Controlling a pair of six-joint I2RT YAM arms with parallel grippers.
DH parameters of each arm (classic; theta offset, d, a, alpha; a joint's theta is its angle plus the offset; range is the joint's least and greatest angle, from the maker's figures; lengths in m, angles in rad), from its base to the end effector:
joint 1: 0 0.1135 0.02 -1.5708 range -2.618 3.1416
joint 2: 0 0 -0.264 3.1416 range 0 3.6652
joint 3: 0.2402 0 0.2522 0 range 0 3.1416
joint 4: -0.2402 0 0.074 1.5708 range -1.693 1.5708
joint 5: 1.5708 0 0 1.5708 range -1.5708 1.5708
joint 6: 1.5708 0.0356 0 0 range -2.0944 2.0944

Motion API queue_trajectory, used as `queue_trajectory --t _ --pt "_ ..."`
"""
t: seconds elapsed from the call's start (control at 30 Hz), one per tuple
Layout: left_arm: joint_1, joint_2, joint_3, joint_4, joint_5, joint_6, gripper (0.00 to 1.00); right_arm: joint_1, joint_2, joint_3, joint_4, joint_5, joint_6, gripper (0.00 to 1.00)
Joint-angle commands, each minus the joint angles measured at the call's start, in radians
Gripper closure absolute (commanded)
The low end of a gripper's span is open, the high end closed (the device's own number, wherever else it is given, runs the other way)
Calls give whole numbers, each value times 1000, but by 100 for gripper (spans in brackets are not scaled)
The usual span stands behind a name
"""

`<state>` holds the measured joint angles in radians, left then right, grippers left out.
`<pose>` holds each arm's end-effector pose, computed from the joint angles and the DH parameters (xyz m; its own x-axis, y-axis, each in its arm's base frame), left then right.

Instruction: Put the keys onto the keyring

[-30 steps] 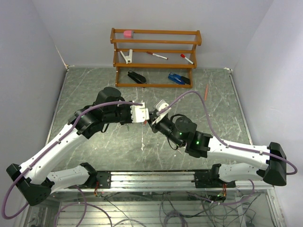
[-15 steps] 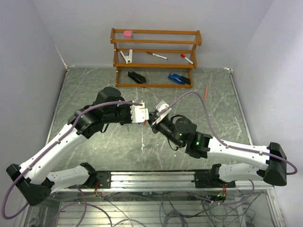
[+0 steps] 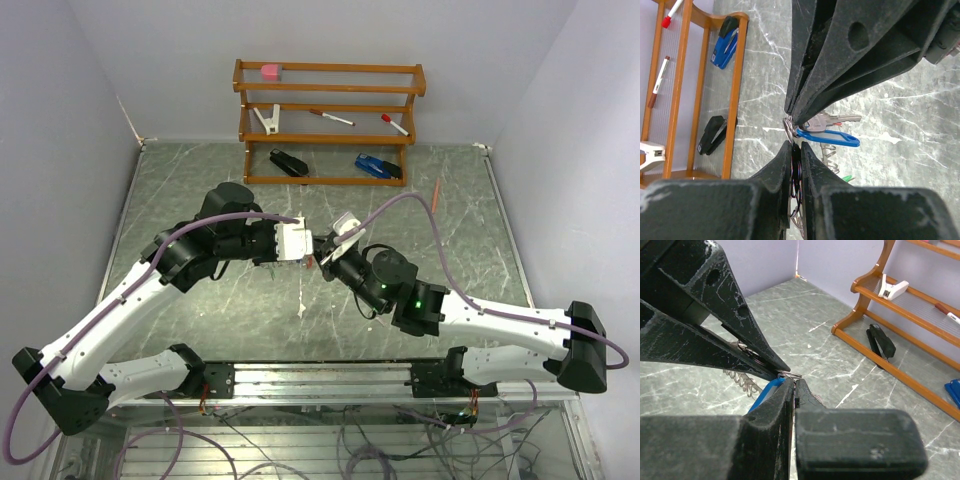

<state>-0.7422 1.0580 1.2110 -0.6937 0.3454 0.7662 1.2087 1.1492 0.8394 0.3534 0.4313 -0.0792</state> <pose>0.1507 -0.1546 0.3848 0.3160 0.5955 -0.7386 0.8755 0.1170 0.4689 0.1095 0.2470 0.3415 0.0709 -0.0157 -0.9974 -0.6981 0.7134 -0.0609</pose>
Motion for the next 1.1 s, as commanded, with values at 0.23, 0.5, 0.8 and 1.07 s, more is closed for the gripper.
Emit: queue_trajectory --t 0.23,0.5,0.8,1.07 --pt "0 -15 57 -31 89 21 93 -8 -20 -1 -1 105 17 100" --pt "0 -20 56 -18 69 19 93 -9 -11 16 -35 117 43 100" --pt "0 -23 59 -29 75 29 93 -8 -9 20 -34 158 45 100" --pt "0 -18 65 -26 74 21 93 -9 9 40 -44 187 44 100"
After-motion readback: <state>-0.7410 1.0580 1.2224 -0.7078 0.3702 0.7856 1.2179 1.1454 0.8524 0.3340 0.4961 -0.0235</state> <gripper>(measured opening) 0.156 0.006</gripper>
